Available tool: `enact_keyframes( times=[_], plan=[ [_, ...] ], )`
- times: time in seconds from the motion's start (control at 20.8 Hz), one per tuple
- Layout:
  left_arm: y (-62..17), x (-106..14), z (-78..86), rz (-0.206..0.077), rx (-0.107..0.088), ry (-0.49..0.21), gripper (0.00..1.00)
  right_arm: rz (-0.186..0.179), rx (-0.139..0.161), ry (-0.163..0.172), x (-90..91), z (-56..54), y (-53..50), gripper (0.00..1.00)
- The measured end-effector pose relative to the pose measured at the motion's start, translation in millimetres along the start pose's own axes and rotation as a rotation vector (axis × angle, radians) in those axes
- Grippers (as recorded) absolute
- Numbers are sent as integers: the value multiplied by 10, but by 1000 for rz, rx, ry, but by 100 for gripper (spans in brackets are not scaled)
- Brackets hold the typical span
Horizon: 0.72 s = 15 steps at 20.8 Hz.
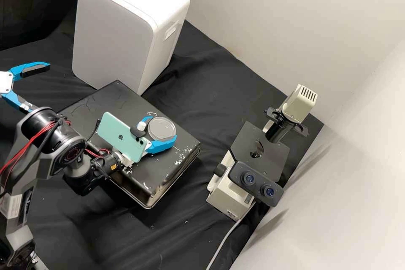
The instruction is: Place the petri dish on the bench
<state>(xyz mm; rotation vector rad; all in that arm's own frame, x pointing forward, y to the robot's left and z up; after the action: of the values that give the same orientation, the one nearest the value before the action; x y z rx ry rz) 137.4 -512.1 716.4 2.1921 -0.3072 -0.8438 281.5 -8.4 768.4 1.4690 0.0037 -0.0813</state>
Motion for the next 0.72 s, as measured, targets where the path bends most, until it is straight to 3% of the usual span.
enact_keyframes(
  times=[0.05, 0.38, 0.72],
  plan=[
    [0, 0, 0, 0, 0, 0, 100, 4, 0, -1, 0, 5, 7, 100],
    [0, 0, 0, 0, 0, 0, 100, 36, 3, 11, -17, -23, 79, 100],
    [0, 0, 3, 0, 0, -1, 100, 32, 4, 6, -121, -42, 111, 100]
  ],
)
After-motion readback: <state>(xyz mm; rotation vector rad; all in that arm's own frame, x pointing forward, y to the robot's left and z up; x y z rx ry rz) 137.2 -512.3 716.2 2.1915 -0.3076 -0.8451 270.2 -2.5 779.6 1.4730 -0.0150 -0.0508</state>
